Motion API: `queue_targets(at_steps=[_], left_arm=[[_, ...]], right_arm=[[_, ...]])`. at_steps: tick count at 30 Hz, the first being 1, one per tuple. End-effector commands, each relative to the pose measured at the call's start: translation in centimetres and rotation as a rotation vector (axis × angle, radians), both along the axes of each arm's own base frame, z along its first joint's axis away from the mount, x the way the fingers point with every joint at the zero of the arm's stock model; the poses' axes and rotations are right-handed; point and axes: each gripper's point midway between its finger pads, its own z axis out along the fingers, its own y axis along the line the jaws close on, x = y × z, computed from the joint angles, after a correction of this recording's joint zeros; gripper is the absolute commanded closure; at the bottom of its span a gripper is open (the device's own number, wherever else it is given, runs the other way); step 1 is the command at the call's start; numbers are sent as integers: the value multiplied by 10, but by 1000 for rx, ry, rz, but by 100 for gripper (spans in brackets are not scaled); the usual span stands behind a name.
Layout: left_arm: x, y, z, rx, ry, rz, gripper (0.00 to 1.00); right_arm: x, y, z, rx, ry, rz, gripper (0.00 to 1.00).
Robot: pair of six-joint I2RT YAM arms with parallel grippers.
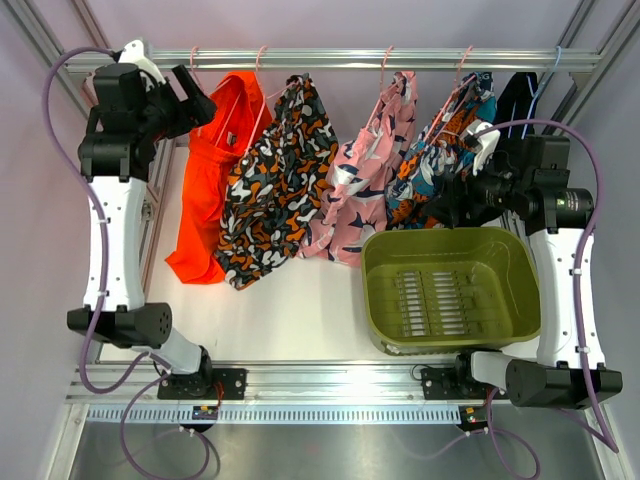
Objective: Remove the shorts from the hanger
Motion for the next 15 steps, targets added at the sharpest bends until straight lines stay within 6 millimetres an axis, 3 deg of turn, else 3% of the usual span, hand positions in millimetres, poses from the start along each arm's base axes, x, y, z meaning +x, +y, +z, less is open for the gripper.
queue_targets(at_steps=[1,8,15], left_arm=[[15,-4,28,46,-102,-7,16],[46,-5,27,102,-169,-5,28],[68,-3,4,173,-144,-11,44]], right_arm=[[-3,10,0,3,-50,112,0],[3,24,2,78,-69,210,5],[9,29,2,108,-85,237,15]])
